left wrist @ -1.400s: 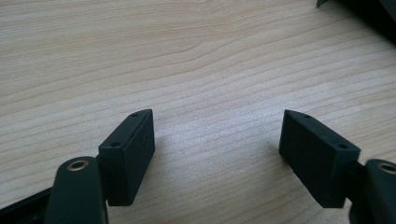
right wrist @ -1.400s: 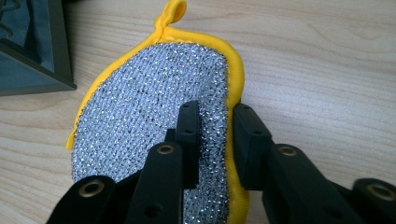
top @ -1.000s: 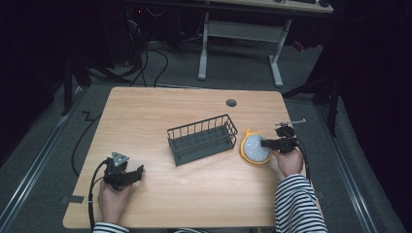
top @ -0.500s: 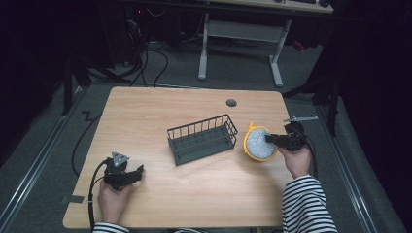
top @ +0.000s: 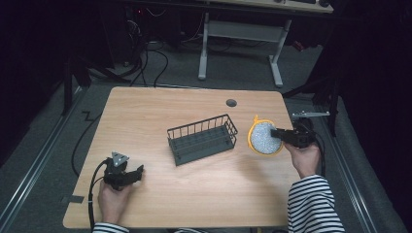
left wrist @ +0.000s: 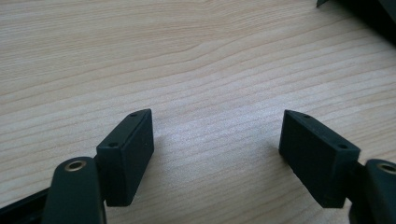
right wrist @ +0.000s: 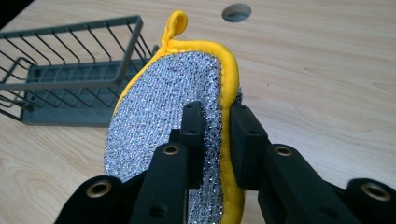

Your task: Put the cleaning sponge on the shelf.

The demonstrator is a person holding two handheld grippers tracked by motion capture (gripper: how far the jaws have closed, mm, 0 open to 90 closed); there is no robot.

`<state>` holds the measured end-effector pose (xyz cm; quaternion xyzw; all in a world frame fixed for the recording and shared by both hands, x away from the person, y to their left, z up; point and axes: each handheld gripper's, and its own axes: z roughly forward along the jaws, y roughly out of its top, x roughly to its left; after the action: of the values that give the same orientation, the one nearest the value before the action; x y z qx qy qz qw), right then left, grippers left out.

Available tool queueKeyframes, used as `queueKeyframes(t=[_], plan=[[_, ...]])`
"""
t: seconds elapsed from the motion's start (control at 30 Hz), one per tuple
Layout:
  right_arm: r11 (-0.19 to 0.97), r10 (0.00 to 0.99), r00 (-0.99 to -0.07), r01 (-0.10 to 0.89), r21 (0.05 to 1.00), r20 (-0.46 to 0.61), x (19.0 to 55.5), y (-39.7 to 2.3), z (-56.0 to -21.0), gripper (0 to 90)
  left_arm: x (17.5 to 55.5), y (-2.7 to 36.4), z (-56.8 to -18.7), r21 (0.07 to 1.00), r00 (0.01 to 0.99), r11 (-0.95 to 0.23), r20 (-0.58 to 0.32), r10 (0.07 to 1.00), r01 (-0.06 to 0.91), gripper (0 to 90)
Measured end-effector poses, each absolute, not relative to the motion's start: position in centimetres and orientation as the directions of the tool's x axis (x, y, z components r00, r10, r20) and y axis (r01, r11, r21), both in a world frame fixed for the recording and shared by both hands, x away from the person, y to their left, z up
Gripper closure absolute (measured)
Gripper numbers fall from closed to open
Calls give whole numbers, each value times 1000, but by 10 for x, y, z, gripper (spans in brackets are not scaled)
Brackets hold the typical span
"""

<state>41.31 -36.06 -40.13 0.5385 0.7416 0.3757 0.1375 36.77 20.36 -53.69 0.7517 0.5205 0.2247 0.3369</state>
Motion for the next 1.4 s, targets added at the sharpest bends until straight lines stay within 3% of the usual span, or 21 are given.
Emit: queueKeyframes(t=[0.8,1.4], plan=[[234,859,-494,612,756,134,427,-314,-351,770,367,203,-537,740,363,-238,-8,932,629,266],[237,820,-548,583,777,161,459,-277,-344,766,367,202,-537,741,366,-241,-7,931,627,266]])
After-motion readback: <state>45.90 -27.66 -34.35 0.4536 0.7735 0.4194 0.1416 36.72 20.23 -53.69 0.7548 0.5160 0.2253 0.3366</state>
